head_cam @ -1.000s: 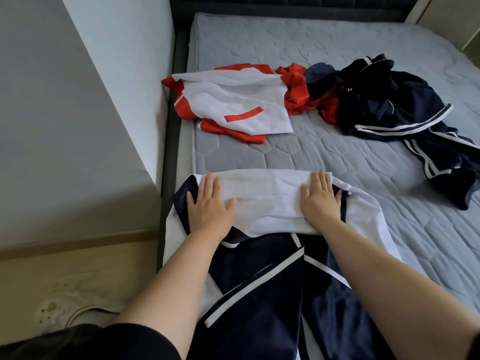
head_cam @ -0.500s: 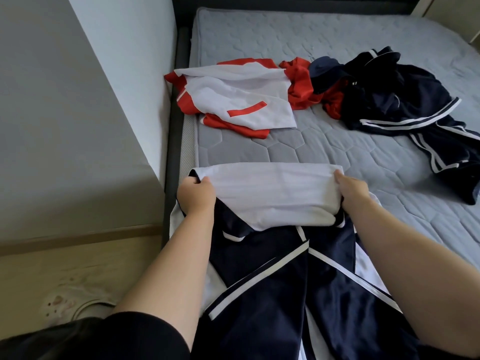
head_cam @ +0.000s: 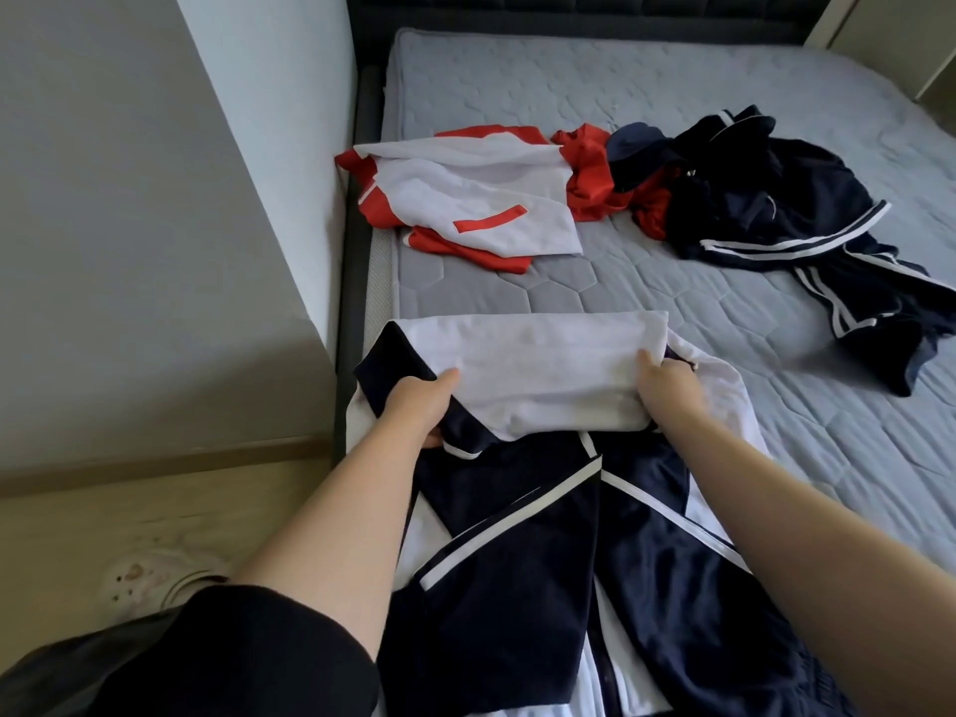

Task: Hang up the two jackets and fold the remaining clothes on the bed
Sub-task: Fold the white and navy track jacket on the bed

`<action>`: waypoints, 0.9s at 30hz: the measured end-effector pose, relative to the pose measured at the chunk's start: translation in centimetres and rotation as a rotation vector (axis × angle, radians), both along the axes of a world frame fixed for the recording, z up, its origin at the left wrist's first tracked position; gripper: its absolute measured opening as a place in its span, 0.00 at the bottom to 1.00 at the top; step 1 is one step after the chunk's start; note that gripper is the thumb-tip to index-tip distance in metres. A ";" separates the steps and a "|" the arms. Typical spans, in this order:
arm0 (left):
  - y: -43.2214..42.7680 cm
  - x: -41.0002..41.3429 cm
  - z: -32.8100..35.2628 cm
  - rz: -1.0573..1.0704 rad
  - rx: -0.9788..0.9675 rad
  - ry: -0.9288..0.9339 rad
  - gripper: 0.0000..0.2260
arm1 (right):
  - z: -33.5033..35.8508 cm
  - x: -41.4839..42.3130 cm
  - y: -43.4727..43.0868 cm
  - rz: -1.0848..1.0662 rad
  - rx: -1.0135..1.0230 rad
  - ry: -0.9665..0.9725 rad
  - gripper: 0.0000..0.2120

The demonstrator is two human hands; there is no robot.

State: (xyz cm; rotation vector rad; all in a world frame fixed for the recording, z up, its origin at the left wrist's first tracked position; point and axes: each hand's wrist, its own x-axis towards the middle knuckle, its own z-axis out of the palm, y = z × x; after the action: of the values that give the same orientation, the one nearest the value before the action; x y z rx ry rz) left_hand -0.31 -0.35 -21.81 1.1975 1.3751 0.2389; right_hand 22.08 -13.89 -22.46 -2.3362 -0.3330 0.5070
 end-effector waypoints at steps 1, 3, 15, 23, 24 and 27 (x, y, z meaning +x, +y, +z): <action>-0.5 -0.1 -0.2 -0.023 0.040 0.014 0.17 | 0.0 -0.4 0.0 0.047 0.006 -0.028 0.22; -1.0 -0.2 -0.7 -0.031 0.173 0.084 0.19 | 0.0 -0.6 -0.1 0.057 0.017 -0.071 0.20; -0.5 2.9 0.7 -0.256 1.172 0.280 0.22 | 0.5 -3.8 2.4 0.477 0.129 -0.781 0.20; -1.4 2.2 -4.7 -0.795 0.967 0.574 0.27 | -4.4 -2.2 1.8 0.746 -0.300 -0.600 0.27; -1.1 2.5 -4.4 -0.770 0.994 0.575 0.27 | -4.4 -2.3 2.0 0.703 -0.252 -0.592 0.26; 0.1 3.3 -3.3 -0.752 1.155 0.604 0.24 | -3.7 -2.4 3.0 0.627 -0.225 -0.563 0.27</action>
State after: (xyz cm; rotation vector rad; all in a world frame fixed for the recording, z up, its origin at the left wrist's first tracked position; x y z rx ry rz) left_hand 2.98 -0.23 -25.07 2.8365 1.1297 0.1179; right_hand 19.71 -10.85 -26.19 -2.5376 -1.3581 0.1557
